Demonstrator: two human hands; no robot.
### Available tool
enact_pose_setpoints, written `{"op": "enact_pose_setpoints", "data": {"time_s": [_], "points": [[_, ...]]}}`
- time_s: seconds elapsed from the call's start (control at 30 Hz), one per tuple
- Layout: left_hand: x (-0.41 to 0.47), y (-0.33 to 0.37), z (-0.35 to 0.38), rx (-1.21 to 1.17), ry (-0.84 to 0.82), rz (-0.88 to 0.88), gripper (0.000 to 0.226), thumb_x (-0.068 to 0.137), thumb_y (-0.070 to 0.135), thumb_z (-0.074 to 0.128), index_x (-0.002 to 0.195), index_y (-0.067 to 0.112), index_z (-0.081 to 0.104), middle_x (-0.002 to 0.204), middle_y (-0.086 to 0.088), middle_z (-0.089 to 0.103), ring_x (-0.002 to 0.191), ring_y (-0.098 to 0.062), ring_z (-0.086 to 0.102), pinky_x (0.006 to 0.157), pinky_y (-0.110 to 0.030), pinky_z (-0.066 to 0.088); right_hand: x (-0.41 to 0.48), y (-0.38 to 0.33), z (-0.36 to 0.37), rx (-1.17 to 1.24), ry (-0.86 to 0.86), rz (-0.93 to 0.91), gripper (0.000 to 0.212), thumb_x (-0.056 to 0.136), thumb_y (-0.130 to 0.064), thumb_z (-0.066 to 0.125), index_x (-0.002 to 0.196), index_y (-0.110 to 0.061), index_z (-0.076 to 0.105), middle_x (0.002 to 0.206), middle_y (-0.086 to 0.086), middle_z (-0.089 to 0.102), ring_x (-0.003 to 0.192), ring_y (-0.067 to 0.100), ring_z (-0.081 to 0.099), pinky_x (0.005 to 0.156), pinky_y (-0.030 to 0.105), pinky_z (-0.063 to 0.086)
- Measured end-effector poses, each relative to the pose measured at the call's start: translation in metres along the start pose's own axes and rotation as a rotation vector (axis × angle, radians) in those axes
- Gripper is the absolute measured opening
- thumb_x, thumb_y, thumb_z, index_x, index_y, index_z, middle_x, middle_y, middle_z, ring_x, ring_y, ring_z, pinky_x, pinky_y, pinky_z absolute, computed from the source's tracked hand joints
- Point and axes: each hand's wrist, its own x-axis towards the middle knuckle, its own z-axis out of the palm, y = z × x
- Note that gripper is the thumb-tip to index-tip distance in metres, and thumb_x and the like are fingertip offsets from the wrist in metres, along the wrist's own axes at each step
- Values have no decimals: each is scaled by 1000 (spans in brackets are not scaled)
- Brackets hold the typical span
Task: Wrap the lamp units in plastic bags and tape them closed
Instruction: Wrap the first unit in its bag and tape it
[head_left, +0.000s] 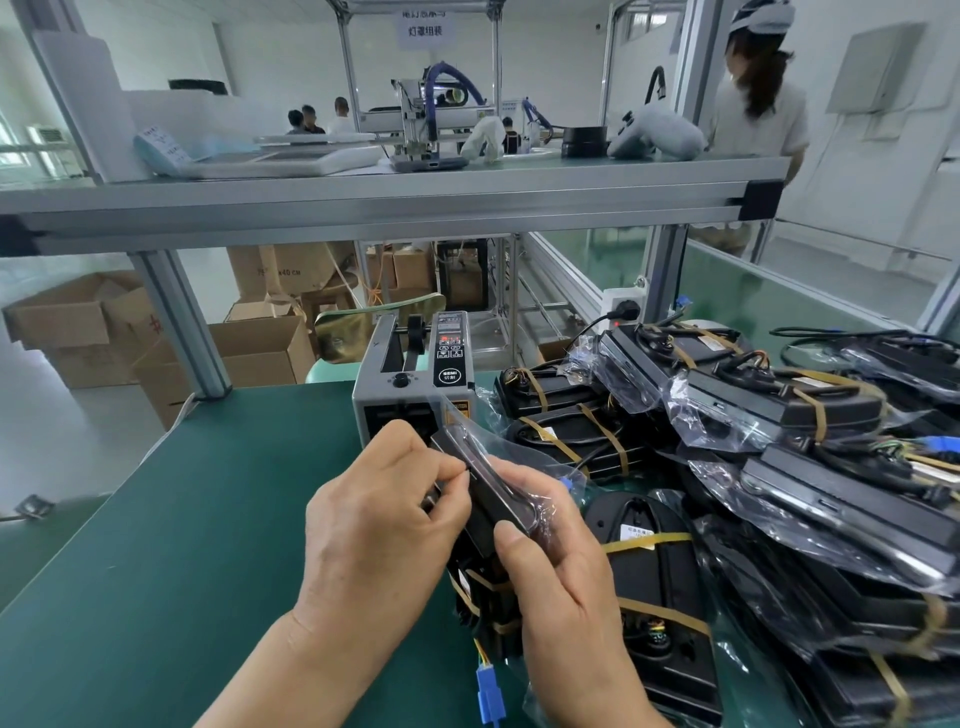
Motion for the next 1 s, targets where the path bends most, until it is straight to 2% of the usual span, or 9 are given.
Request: {"op": "enact_pose_setpoints", "data": {"time_s": [0.13, 0.27, 0.4, 0.57, 0.63, 0.73, 0.87, 0.97, 1.0], "points": [[1, -2, 1, -40, -18, -23, 23, 79, 7, 76, 66, 25, 71, 71, 6, 49, 61, -15, 49, 53, -31, 45, 0, -1, 0, 7, -3, 3, 39, 80, -43, 52, 118, -47, 62, 115, -10, 73, 98, 10, 69, 84, 22, 53], [2, -4, 2, -117, -20, -63, 25, 78, 6, 76, 66, 27, 71, 72, 7, 52, 63, -14, 52, 56, -25, 43, 0, -1, 0, 16, -6, 4, 39, 80, -43, 52, 118, -47, 62, 114, -9, 73, 98, 17, 69, 88, 36, 56], [6, -6, 3, -256, 26, -176, 28, 78, 6, 76, 62, 27, 69, 70, 6, 56, 62, -12, 52, 55, -14, 40, -1, -2, 0, 30, -15, 6, 39, 81, -41, 52, 118, -46, 62, 117, -10, 73, 108, 13, 68, 91, 32, 53], [7, -5, 3, -205, 36, -150, 28, 79, 6, 76, 62, 28, 69, 71, 5, 55, 64, -14, 53, 57, -23, 44, -1, -1, -1, 17, -17, 3, 39, 81, -42, 52, 118, -47, 61, 117, -13, 72, 109, 11, 68, 89, 25, 52], [7, -6, 5, -160, 47, -118, 25, 79, 5, 77, 65, 26, 71, 70, 5, 53, 63, -16, 52, 57, -34, 47, -1, 0, 0, 3, -13, 4, 39, 81, -42, 52, 119, -47, 61, 112, -10, 74, 100, 14, 69, 86, 32, 55], [3, -5, 7, -124, 26, -77, 23, 79, 5, 76, 68, 25, 73, 71, 6, 52, 63, -16, 52, 56, -34, 46, -1, 1, 0, -8, -9, 5, 39, 82, -43, 51, 120, -48, 61, 108, -7, 74, 88, 21, 68, 83, 43, 57], [1, -5, 6, -122, 7, -54, 25, 78, 5, 77, 68, 28, 72, 73, 7, 53, 63, -14, 53, 56, -27, 42, 0, 2, 0, 5, -2, 10, 39, 82, -43, 51, 120, -47, 61, 111, -8, 73, 89, 15, 68, 84, 37, 56], [1, -6, 6, -135, 5, -57, 27, 78, 5, 76, 67, 28, 71, 73, 7, 53, 62, -14, 51, 55, -27, 41, -1, 0, 0, 16, 10, 3, 38, 81, -44, 51, 117, -49, 62, 91, -7, 74, 67, 12, 59, 67, 22, 51], [1, -6, 6, -141, 5, -59, 27, 78, 5, 76, 66, 28, 71, 72, 6, 52, 61, -14, 51, 55, -26, 40, -1, -1, 0, 19, 14, 1, 38, 80, -44, 51, 116, -50, 62, 89, -4, 73, 65, 16, 57, 64, 21, 49]]}}
